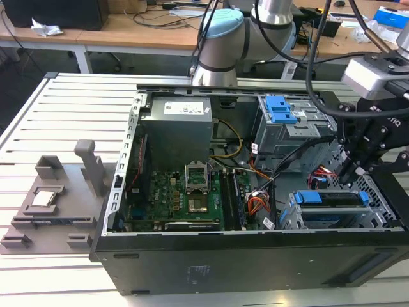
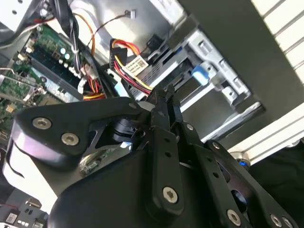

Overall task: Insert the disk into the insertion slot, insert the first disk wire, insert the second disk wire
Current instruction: 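Insert the first disk wire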

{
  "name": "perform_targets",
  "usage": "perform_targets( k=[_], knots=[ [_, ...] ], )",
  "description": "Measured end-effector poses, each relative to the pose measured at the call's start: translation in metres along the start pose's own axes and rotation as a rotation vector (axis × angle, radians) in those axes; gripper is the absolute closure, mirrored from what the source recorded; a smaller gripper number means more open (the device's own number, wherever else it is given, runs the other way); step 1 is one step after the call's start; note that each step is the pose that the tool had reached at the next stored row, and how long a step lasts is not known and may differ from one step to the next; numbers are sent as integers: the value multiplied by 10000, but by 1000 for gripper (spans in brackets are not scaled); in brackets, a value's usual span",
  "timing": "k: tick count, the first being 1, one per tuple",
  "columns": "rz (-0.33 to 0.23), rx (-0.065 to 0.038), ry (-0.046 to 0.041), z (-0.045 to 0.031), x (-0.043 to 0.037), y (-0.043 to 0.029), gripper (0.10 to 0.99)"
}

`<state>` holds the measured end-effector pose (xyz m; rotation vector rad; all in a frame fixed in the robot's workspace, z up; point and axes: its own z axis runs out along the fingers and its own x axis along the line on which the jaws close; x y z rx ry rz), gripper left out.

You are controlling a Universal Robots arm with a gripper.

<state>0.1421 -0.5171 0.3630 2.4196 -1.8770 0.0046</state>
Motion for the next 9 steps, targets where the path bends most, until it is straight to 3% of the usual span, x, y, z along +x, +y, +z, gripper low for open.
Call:
perform_targets(
  k=[3,6,9],
  knots=[
    [-1,7,-28,6,9,71,918],
    [91,13,-70,15,28,81,918],
    [1016,-32,-126,23,29,82,918]
  ],
)
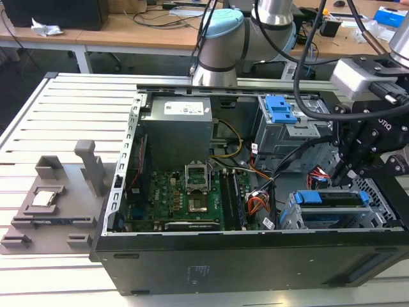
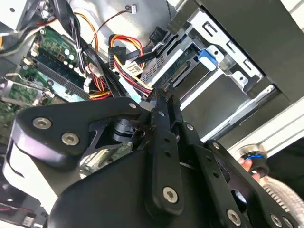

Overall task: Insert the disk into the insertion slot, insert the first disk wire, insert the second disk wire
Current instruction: 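Insert the first disk wire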

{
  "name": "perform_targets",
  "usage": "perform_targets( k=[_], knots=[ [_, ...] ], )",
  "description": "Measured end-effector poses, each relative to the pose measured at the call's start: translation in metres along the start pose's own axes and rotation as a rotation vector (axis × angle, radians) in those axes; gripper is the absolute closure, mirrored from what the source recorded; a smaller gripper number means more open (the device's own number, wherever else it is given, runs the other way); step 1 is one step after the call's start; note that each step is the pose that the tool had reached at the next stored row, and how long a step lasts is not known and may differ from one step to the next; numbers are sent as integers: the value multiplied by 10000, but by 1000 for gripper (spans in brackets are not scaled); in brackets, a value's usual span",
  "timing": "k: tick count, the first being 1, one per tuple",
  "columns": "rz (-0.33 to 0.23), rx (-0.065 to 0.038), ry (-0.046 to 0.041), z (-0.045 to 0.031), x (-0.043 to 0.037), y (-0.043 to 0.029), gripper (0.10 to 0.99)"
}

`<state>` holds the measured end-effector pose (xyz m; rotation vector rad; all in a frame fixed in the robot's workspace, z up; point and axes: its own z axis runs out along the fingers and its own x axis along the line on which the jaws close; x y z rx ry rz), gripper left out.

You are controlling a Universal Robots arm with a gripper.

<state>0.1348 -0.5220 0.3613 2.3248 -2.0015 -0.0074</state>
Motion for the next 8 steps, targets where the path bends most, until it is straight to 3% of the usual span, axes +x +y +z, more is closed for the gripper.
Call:
perform_targets(
  k=[2,8],
  knots=[
    [343,-15,-20,0,0,0,918],
    [418,-19,-25,1,0,0,918]
  ],
)
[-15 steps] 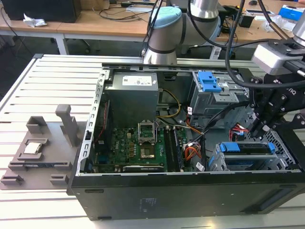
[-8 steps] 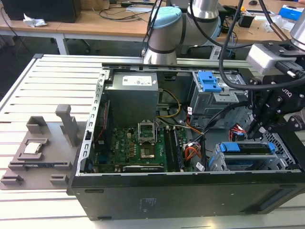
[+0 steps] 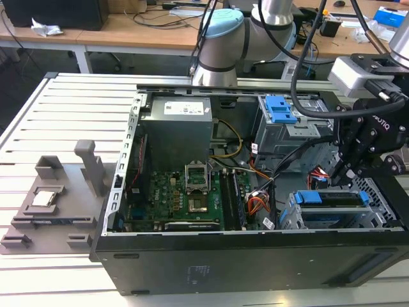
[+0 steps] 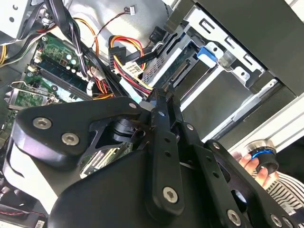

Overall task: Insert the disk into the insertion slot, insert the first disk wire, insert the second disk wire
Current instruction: 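Insert the first disk wire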

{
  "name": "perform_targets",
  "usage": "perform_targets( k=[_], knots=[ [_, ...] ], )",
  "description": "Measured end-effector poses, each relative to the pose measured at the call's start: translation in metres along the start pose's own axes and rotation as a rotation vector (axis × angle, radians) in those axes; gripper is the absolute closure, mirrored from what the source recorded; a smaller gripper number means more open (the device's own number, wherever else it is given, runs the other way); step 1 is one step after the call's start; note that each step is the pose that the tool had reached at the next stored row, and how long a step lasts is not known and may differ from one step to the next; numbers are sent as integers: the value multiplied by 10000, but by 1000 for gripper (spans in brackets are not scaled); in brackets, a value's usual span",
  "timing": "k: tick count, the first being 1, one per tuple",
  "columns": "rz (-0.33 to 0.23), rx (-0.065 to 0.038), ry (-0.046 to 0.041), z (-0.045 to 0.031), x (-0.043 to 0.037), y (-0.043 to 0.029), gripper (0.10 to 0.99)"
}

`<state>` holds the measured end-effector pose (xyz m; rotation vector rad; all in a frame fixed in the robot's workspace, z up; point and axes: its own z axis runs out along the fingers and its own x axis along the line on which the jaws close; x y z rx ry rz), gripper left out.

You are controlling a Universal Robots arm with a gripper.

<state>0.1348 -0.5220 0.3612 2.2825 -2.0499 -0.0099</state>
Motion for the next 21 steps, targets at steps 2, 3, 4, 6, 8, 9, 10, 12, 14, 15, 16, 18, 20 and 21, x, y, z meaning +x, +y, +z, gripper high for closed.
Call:
perform_targets(
  k=[2,3,4,6,8,9,10,12,14,15,16,18,20,21],
  knots=[
    [6,0,0,1,12,1,918],
    [7,0,1,2,23,2,918],
    [7,-1,0,4,40,4,918],
    [7,-1,0,8,96,10,918],
    [7,-1,-1,11,128,13,918],
    [6,-1,0,12,145,15,918],
    [7,0,0,12,153,16,918],
    [7,0,0,13,166,17,918],
    [7,-1,-1,16,179,18,918],
    [7,0,-2,20,184,19,918],
    [9,0,0,30,190,19,918],
    [11,-1,0,46,194,18,918],
    [12,-1,-1,57,195,18,918],
    [13,-1,0,62,195,18,918]
  ],
)
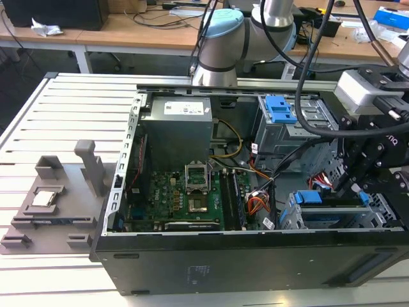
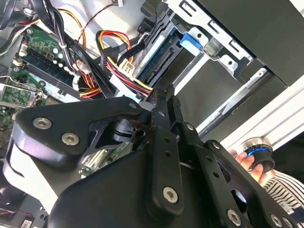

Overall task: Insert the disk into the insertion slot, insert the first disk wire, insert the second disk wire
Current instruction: 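Insert the first disk wire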

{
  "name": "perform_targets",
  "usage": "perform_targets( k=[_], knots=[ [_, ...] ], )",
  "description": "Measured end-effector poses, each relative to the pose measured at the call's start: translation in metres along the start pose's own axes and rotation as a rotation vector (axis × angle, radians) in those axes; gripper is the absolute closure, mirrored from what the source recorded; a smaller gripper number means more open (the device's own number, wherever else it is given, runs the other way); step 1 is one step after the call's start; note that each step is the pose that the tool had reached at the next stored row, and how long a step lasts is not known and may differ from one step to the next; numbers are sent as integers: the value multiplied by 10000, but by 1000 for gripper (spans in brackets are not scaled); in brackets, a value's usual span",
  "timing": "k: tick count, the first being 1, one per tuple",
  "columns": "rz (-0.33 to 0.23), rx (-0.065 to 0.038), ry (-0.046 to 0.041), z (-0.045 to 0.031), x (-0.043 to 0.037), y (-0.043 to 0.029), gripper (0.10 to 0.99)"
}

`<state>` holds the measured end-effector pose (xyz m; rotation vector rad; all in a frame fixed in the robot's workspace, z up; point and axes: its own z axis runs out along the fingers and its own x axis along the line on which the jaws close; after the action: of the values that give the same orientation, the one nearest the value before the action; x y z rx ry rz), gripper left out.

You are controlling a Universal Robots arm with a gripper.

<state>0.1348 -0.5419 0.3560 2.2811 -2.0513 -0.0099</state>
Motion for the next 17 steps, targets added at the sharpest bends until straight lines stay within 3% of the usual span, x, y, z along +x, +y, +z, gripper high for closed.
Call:
perform_targets(
  k=[2,3,5,7,10,15,17],
  knots=[
    [12,0,-7,19,1,-1,918],
    [34,4,-53,24,1,-4,918],
    [67,15,-182,28,2,-14,918],
    [122,32,-369,36,4,-41,918],
    [271,45,-554,60,5,-66,918],
    [568,55,-753,103,8,-117,918],
    [686,55,-770,114,8,-138,918]
  ],
)
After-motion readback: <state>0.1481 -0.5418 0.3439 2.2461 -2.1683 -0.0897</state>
